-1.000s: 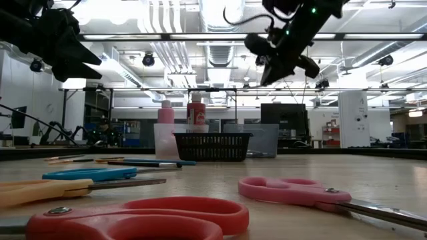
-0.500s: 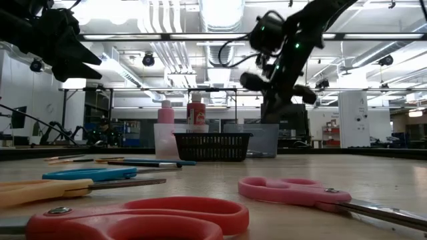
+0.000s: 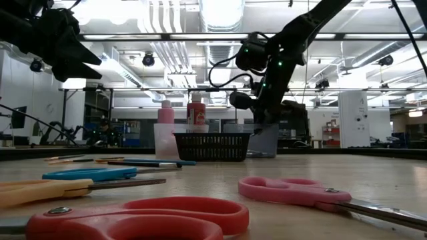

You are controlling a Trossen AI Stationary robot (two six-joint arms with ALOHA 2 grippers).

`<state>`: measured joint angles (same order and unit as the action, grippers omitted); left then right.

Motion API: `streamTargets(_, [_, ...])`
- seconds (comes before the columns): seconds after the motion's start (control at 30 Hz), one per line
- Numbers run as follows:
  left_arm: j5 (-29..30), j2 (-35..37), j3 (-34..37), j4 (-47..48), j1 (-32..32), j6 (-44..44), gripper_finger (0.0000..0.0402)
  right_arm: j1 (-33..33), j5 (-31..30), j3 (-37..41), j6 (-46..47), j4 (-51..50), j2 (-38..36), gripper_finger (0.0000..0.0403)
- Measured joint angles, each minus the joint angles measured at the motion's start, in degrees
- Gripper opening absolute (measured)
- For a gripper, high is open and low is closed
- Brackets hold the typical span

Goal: Pick & Place Paint Supplies
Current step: Put the blue paint brush into the gray bin

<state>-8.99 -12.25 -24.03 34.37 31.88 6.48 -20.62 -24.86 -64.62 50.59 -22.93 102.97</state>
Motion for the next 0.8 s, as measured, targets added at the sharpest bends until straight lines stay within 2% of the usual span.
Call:
streamTargets(0.13, [0.00, 0.00, 0.00, 0.00, 0.00, 0.00, 0.0311, -0.69, 0.99, -0.40, -0.19, -0.25, 0.28, 0.0021])
streamTargets(0.4, [-0.01, 0.00, 0.00, 0.00, 0.00, 0.00, 0.0311, -0.83, 2.39, -0.13, -0.23, 0.01, 0.28, 0.0077])
streamTargets(0.67, [0.00, 0.00, 0.00, 0.00, 0.00, 0.00, 0.0311, -0.78, 2.54, -0.03, -0.89, -0.15, 0.25, 0.0081])
streamTargets(0.8, [0.00, 0.00, 0.00, 0.00, 0.00, 0.00, 0.0311, -0.46, 3.03, 0.02, -4.82, 1.14, -0.95, 0.0081])
